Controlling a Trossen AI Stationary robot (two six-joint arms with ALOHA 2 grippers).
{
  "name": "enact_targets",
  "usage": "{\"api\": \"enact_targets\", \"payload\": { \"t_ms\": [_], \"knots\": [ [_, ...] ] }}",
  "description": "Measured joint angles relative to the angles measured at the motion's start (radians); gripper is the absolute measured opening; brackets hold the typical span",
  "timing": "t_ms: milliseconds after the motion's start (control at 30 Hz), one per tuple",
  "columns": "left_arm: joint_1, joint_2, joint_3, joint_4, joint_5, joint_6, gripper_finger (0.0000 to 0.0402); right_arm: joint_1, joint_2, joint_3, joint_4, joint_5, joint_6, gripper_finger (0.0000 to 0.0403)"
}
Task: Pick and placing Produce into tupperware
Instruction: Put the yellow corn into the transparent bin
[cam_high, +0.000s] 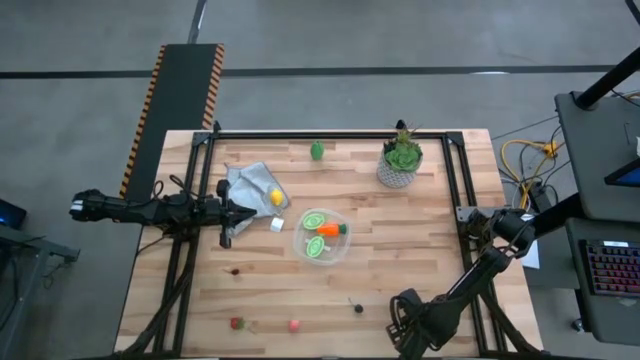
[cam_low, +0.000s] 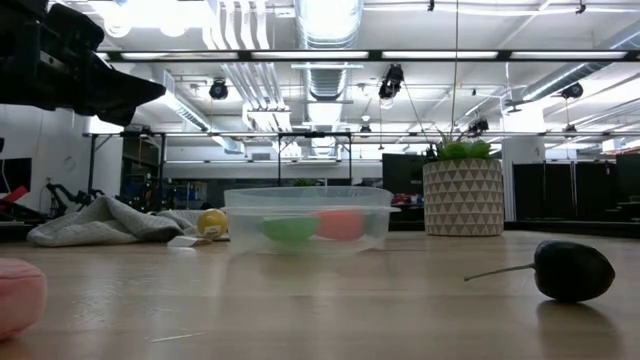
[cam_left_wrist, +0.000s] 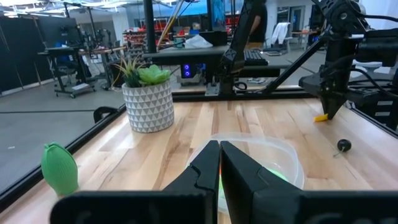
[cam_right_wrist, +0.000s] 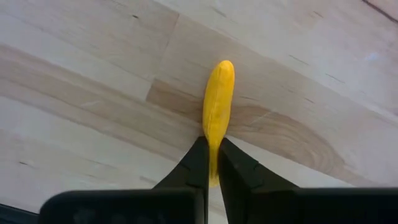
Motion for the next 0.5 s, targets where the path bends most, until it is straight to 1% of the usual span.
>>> {"api": "enact_targets", "payload": {
  "t_ms": [500],
  "knots": [
    [0.000, -0.002, 0.000, 0.001, 0.000, 0.003, 0.0000, 0.000, -0.007, 0.008, 0.003, 0.007, -0.029, 0.0013]
  ]
}}
